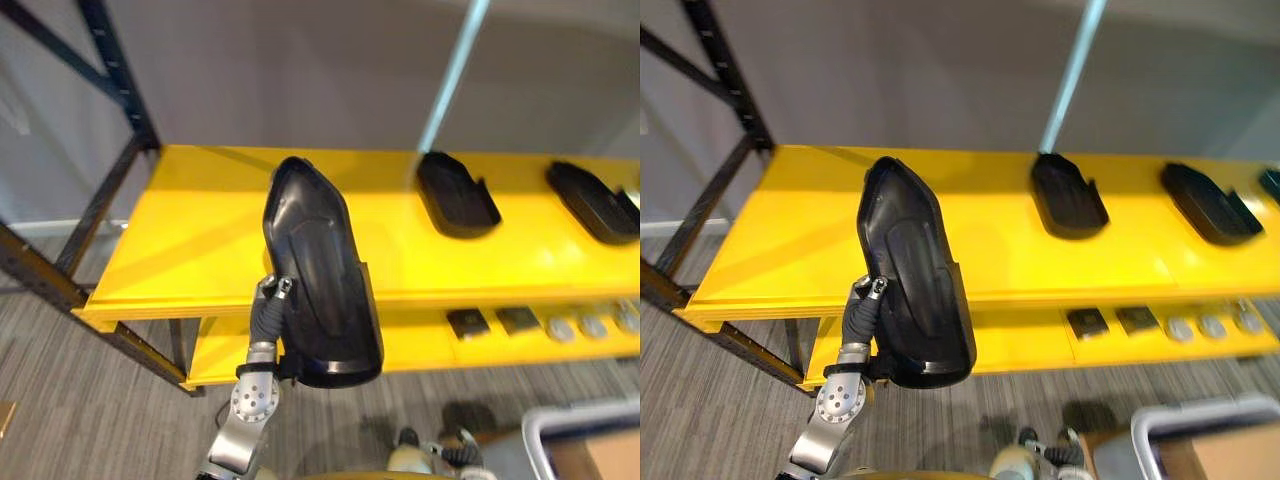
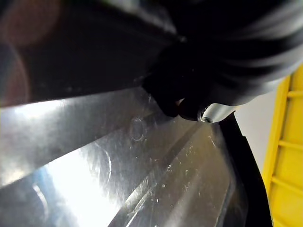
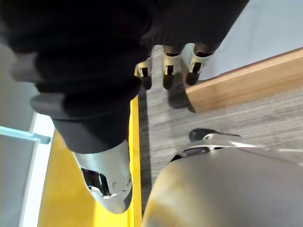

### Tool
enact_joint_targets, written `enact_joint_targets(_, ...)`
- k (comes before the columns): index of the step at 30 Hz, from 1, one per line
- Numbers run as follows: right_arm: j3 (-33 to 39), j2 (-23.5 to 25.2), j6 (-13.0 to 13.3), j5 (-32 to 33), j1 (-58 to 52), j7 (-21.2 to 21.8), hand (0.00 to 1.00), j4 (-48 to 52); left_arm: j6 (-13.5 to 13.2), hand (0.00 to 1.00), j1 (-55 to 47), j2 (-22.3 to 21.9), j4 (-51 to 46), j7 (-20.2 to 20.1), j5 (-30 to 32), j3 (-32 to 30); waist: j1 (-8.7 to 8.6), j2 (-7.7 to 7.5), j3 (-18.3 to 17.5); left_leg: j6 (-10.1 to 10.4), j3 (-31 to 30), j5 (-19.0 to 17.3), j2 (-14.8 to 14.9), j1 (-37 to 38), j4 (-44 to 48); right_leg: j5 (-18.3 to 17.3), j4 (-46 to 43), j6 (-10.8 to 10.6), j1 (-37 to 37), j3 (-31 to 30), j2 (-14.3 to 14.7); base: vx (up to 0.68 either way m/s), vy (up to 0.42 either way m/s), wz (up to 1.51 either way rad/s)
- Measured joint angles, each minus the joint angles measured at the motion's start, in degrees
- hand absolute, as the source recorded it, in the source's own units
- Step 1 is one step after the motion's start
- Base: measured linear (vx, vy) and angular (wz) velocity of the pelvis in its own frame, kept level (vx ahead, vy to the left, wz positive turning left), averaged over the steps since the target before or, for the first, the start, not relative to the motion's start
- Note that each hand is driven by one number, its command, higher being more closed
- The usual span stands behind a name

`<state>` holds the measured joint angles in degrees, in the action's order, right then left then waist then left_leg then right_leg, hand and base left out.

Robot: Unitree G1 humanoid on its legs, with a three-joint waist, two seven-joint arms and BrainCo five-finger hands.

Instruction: Walk over and take plastic housings, then place them on the shelf

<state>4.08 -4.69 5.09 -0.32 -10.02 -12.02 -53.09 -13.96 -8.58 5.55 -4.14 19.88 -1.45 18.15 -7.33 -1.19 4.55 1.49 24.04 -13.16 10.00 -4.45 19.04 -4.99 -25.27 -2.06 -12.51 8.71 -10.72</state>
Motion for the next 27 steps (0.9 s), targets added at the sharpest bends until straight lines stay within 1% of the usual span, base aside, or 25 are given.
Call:
enact_joint_targets(1,0.1,0.1,0.0,0.3,-0.7,0.1,0.00,0.4,0.0,1.00,0.5,-0.6,0.0,-0.2,0.1,0.5,-0.10,0.01,0.2,-0.2,-0.2,0.6,-1.1,0.8,-1.1,-3.7,0.8,-0.7,1.5,-2.8,3.8,0.00,0.067,0.07)
enact_joint_targets(3,0.2,0.3,0.0,0.5,-1.7,0.4,0.00,0.5,0.1,1.00,1.0,-1.6,-0.1,-0.5,0.8,1.6,-0.07,-0.36,0.7,-0.3,-0.9,0.9,-2.5,0.7,-1.1,-6.4,4.7,-0.6,4.1,-5.9,6.5,0.00,0.042,0.23)
enact_joint_targets(4,0.3,0.2,0.0,0.5,-2.0,0.6,0.00,0.7,0.2,1.00,0.8,-2.0,-0.1,-0.5,1.4,2.3,-0.33,0.20,1.0,-0.3,-1.6,1.4,-2.8,0.8,-1.3,-6.0,5.1,-0.3,4.9,-6.4,6.6,0.00,0.046,0.37)
enact_joint_targets(5,0.4,0.2,0.0,0.8,-2.4,0.7,0.00,0.8,0.5,1.00,0.7,-2.1,-0.2,-0.9,2.2,2.8,-0.29,0.12,1.0,-0.3,-2.2,2.2,-3.5,1.4,-2.6,-6.0,5.8,-0.3,5.7,-5.6,6.1,0.05,0.020,0.46)
enact_joint_targets(6,0.4,0.4,-0.1,0.9,-2.9,0.9,0.00,1.2,0.7,1.00,0.7,-2.0,-0.4,-1.6,2.6,3.6,-0.16,-0.21,1.1,-0.2,-2.9,3.9,-4.2,3.2,-5.2,-5.6,8.0,-0.4,7.8,-4.3,5.8,0.05,0.013,0.38)
enact_joint_targets(7,0.4,0.5,-0.1,0.9,-3.1,0.9,0.00,1.3,0.7,1.00,0.7,-2.1,-0.5,-1.7,2.6,3.7,-0.05,-0.26,1.1,-0.1,-3.0,4.1,-4.3,3.5,-5.6,-5.4,8.5,-0.4,8.3,-4.1,5.8,0.08,-0.025,0.22)
enact_joint_targets(9,0.3,0.9,0.0,0.9,-3.6,1.0,0.00,3.0,0.8,1.00,0.5,-2.1,-1.8,-2.3,2.8,3.6,1.08,-0.81,0.4,0.6,-2.1,5.4,-3.8,5.5,-8.8,-3.4,12.6,0.2,10.4,-4.5,6.7,0.06,-0.025,-0.16)
enact_joint_targets(11,0.3,1.4,0.0,0.8,-3.6,1.0,0.00,3.9,0.8,1.00,0.5,-2.1,-2.9,-2.2,3.4,2.5,1.95,-1.28,-0.7,1.2,-0.4,5.7,-3.1,5.5,-10.1,-1.7,15.3,0.5,10.4,-5.7,7.8,0.04,-0.026,-0.38)
enact_joint_targets(13,0.2,2.2,0.0,0.8,-3.6,1.0,0.00,5.1,1.1,1.00,0.8,-2.1,-3.3,-2.0,4.4,1.0,1.79,-1.79,-1.1,1.6,0.8,6.2,-3.0,6.2,-11.8,-0.3,17.7,0.6,10.7,-6.9,8.3,0.03,-0.017,-0.37)
enact_joint_targets(15,0.2,2.2,0.0,0.8,-3.7,1.0,0.00,5.1,1.7,1.00,0.8,-2.1,-3.3,-2.0,4.5,0.8,1.72,-1.82,-1.1,1.6,1.7,6.3,-3.0,7.0,-12.6,0.2,18.6,0.5,11.3,-7.6,8.5,0.03,0.010,-0.27)
enact_joint_targets(19,0.2,2.2,0.0,0.7,-4.0,1.0,0.00,5.2,3.8,1.00,3.0,-2.4,-3.3,-1.5,7.0,-1.0,1.71,-1.89,-1.3,1.6,3.4,6.5,-3.1,8.3,-14.0,1.8,19.8,0.4,11.6,-9.2,8.9,0.02,0.030,-0.20)
enact_joint_targets(21,0.1,2.1,0.0,0.1,-3.9,1.1,0.00,5.2,4.9,1.00,6.8,-2.3,-2.8,-0.7,8.1,-4.5,1.78,-1.83,-1.4,1.5,4.9,6.6,-2.9,8.9,-14.7,3.5,20.7,0.3,11.5,-11.0,9.4,-0.03,0.035,-0.29)
enact_joint_targets(22,0.1,2.1,0.0,-0.1,-3.9,1.2,0.00,5.2,4.9,1.00,7.9,-2.0,-2.2,-0.6,8.5,-5.8,1.74,-1.82,-1.5,1.5,5.4,6.7,-2.9,9.0,-14.9,3.9,20.8,0.3,11.3,-11.4,9.5,-0.05,0.030,-0.39)
enact_joint_targets(23,0.1,2.0,-0.1,-0.2,-4.0,1.2,0.00,5.1,5.2,1.00,10.3,-1.3,-0.6,0.2,8.9,-8.1,1.59,-1.75,-1.9,1.4,6.2,6.8,-2.9,9.2,-15.3,4.8,21.3,0.3,11.1,-12.2,9.7,-0.07,0.016,-0.33)
enact_joint_targets(24,0.1,2.0,-0.3,-0.3,-4.0,1.7,0.00,5.0,6.0,1.00,12.7,0.3,1.9,0.6,9.0,-10.6,1.48,-1.64,-2.4,1.3,6.9,7.2,-3.0,9.5,-15.8,5.5,22.0,0.3,11.1,-12.4,9.7,-0.08,0.009,-0.34)
enact_joint_targets(26,0.1,1.8,-0.4,-0.4,-3.8,2.4,0.00,5.0,7.3,1.00,16.0,2.0,6.2,1.4,9.0,-12.7,1.02,-1.16,-2.8,1.3,7.7,8.2,-3.2,10.0,-17.3,7.1,23.2,0.6,11.2,-12.5,10.0,-0.08,-0.005,-0.22)
enact_joint_targets(27,0.1,1.8,-0.4,-0.4,-3.6,2.7,0.00,5.0,8.2,1.00,18.3,4.0,9.4,1.5,9.1,-14.4,0.34,-1.04,-2.8,1.1,7.9,8.9,-3.2,10.0,-17.9,8.0,23.8,0.9,11.1,-12.4,10.3,-0.10,-0.024,-0.12)
